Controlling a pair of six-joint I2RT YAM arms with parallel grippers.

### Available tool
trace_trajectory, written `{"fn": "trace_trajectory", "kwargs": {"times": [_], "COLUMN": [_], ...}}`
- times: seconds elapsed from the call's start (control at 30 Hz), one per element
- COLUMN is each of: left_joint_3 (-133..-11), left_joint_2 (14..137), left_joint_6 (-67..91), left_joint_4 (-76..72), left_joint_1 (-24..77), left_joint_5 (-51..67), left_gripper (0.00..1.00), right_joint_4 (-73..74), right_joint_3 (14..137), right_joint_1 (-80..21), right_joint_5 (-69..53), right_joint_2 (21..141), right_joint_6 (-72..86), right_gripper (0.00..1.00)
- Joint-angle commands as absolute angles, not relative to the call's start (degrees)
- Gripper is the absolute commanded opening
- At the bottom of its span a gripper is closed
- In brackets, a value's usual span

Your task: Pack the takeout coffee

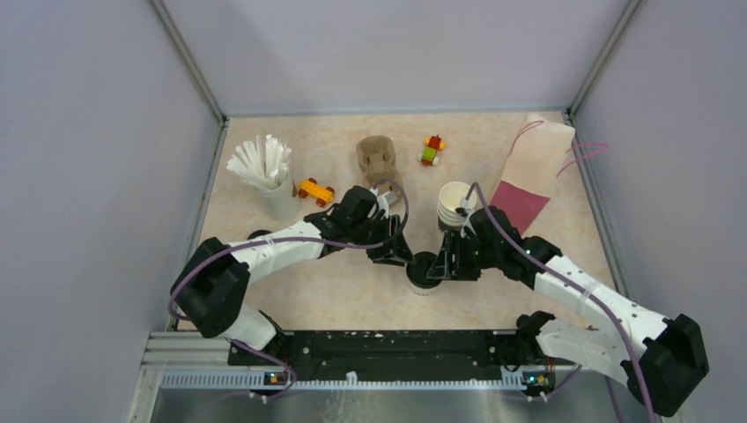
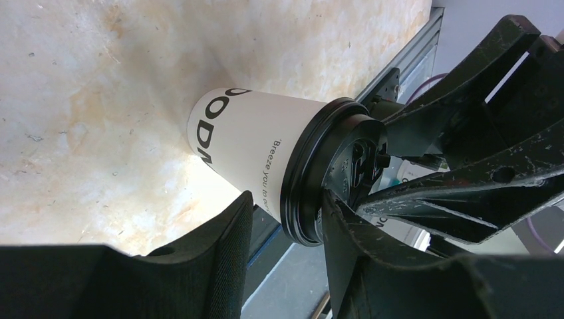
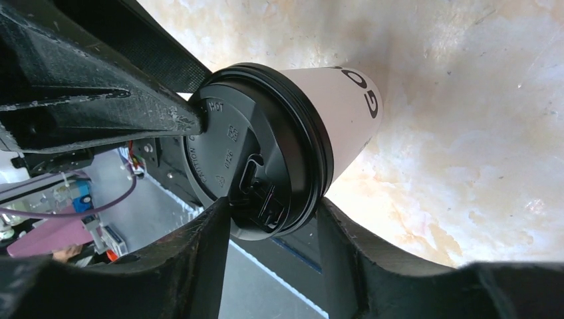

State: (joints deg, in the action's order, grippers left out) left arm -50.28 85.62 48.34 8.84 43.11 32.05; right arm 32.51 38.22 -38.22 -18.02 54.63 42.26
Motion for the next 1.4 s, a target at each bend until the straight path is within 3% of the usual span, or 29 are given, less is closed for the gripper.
{"fn": "trace_trajectory", "kwargs": {"times": [0.0,0.37,0.67,0.83,1.37], "left_joint_3": [-49.84,-47.56,-47.9,-50.47,-50.65], "left_joint_2": [86.5,88.97,87.8,85.57,81.39], "left_joint_6": [46.83,46.5,46.85,47.42,52.69], "left_joint_4": [13.99,16.61,20.96,23.85,24.12], "left_joint_1": [43.95,43.95,43.99,43.98,44.03], "left_joint_5": [29.3,26.07,23.45,23.28,24.89], "left_gripper": [0.47,0.45,0.42,0.49,0.47], "right_joint_4": [29.11,29.51,32.27,31.46,28.58], "right_joint_3": [36.61,27.84,27.93,33.19,40.67], "right_joint_1": [-38.23,-38.23,-38.23,-38.23,-37.68], "right_joint_5": [-18.77,-15.01,-10.13,-10.96,-16.04], "right_joint_2": [54.2,52.03,51.03,53.99,60.63], "right_joint_6": [43.0,42.21,40.34,35.2,26.78], "right_gripper": [0.46,0.44,0.43,0.46,0.6]}}
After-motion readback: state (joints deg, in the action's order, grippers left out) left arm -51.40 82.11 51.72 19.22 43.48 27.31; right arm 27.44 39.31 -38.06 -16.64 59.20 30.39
